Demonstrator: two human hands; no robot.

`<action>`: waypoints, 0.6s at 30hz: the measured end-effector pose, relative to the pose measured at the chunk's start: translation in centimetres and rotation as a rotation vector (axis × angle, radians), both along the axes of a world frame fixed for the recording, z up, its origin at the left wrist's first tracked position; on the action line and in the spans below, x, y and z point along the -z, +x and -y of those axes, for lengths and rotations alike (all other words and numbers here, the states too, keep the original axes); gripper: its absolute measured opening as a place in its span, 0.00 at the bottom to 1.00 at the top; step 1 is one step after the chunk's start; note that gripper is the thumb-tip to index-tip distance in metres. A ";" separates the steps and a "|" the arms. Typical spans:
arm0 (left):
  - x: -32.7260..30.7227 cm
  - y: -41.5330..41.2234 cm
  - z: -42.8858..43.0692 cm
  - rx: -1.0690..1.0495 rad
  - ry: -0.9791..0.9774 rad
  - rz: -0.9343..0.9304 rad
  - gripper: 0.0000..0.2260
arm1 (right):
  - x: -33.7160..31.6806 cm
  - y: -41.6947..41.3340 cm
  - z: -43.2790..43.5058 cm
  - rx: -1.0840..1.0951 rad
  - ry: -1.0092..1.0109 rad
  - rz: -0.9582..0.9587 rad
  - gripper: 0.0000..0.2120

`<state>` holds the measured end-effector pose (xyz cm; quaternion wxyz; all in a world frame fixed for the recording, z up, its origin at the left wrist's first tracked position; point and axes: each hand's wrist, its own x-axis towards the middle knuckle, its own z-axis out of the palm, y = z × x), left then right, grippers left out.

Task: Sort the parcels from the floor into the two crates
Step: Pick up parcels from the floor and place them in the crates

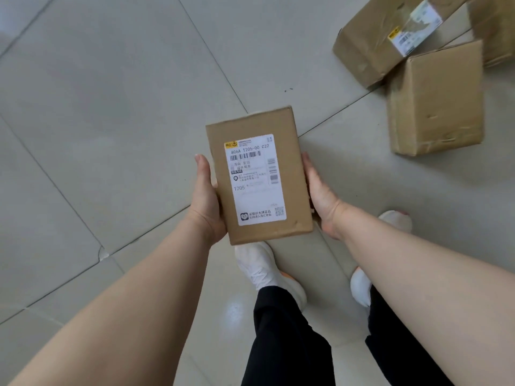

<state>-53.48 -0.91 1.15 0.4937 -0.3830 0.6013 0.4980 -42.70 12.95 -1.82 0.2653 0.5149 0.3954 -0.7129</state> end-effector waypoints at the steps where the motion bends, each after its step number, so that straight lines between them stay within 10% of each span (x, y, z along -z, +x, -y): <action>1: -1.1 0.3 -0.4 0.040 0.001 0.005 0.39 | -1.2 0.7 -0.2 -0.002 0.006 0.016 0.31; 18: -28.6 2.6 -9.3 0.279 0.114 -0.026 0.37 | -29.6 6.4 -10.1 0.054 0.012 -0.044 0.36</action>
